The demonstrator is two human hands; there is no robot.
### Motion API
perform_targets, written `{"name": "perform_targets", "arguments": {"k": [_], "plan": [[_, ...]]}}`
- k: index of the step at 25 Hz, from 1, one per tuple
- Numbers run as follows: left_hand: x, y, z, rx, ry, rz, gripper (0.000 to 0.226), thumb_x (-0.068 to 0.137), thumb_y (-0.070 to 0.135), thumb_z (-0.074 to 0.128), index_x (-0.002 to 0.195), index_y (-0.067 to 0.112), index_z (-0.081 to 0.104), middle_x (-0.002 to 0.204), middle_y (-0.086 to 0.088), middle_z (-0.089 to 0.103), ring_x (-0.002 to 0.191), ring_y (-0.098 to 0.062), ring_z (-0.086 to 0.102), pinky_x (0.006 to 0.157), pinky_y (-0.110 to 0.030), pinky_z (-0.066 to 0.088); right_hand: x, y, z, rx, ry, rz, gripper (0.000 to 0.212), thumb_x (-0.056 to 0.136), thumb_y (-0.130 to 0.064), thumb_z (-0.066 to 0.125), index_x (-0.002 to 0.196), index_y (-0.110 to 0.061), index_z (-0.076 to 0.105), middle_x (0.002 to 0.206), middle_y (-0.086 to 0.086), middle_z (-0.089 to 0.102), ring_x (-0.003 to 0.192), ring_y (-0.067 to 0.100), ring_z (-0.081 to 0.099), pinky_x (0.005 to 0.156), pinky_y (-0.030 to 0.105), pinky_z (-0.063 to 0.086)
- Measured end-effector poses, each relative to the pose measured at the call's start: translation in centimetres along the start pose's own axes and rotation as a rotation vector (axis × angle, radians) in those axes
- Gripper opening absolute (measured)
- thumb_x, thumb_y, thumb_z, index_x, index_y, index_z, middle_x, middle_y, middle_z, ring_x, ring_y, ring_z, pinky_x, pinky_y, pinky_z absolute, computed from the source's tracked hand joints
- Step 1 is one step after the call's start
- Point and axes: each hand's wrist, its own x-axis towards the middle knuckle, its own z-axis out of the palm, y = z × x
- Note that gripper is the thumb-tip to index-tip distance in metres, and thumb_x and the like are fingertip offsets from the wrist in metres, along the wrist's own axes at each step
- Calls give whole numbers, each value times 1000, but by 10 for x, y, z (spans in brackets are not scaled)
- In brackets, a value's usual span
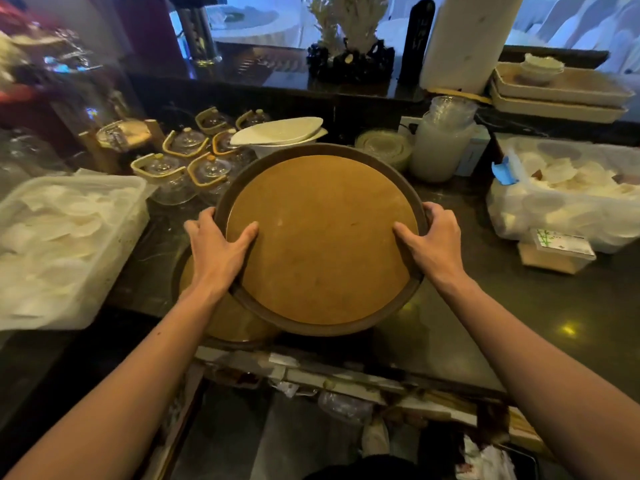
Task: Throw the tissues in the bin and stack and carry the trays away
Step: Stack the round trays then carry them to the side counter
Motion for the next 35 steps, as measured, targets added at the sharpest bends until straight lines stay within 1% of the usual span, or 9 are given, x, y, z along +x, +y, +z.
{"name": "perform_targets", "arguments": {"k": [3,5,7,10,17,21,24,28,35], "plan": [[-4,-24,-40,-6,34,-19,83,79,54,70,142,12,35,139,-15,35,121,-31,47,99,-36,39,-26,-31,20,0,-30,-25,73,79,-48,74,137,-16,45,125,7,51,107,14,47,87,31,43],[-6,-39,-62,-5,58,-29,81,81,53,69,142,12,36,139,-15,36,122,-29,45,98,-33,37,-40,-49,31,0,-56,-33,75,79,-48,75,139,-15,45,127,8,51,112,18,50,90,33,45],[-8,-51,-77,-13,76,-40,78,82,52,67,142,11,36,141,-15,36,124,-28,43,97,-30,34,-49,-63,41,-6,-73,-38,77,78,-48,75,140,-14,44,128,9,50,115,22,51,93,37,46],[-8,-64,-88,-21,93,-66,74,84,49,66,140,8,38,140,-17,37,123,-28,44,93,-26,31,-51,-75,54,-10,-86,-62,76,78,-48,75,139,-15,44,128,9,50,115,22,50,93,36,45],[1,-78,-73,30,136,-145,71,86,44,67,140,8,38,139,-18,37,120,-32,45,97,-32,35,-20,-69,89,4,-151,-74,77,78,-49,76,139,-15,44,127,8,51,113,20,51,89,32,44],[4,-86,-57,63,152,-198,72,85,41,69,140,7,37,138,-18,36,120,-31,45,94,-26,30,-1,-56,111,43,-219,-46,78,76,-49,76,139,-17,44,126,5,50,106,11,45,88,30,43],[3,-96,-45,83,140,-245,71,84,40,70,139,8,38,135,-17,35,120,-32,44,100,-33,35,4,-42,128,47,-275,-11,77,77,-51,74,139,-17,43,126,5,49,110,15,49,92,35,46],[1,-117,-28,106,96,-330,74,84,38,71,142,7,36,138,-17,32,127,-34,39,110,-40,33,0,-31,150,84,-265,114,66,82,-45,71,137,-19,46,127,4,50,115,20,51,94,37,46],[29,-164,-22,141,17,-299,65,90,28,65,142,2,36,134,-22,35,126,-38,37,108,-43,31,-27,-31,191,31,-219,212,59,89,-37,66,140,-15,44,126,5,49,114,19,52,91,31,43]]}}
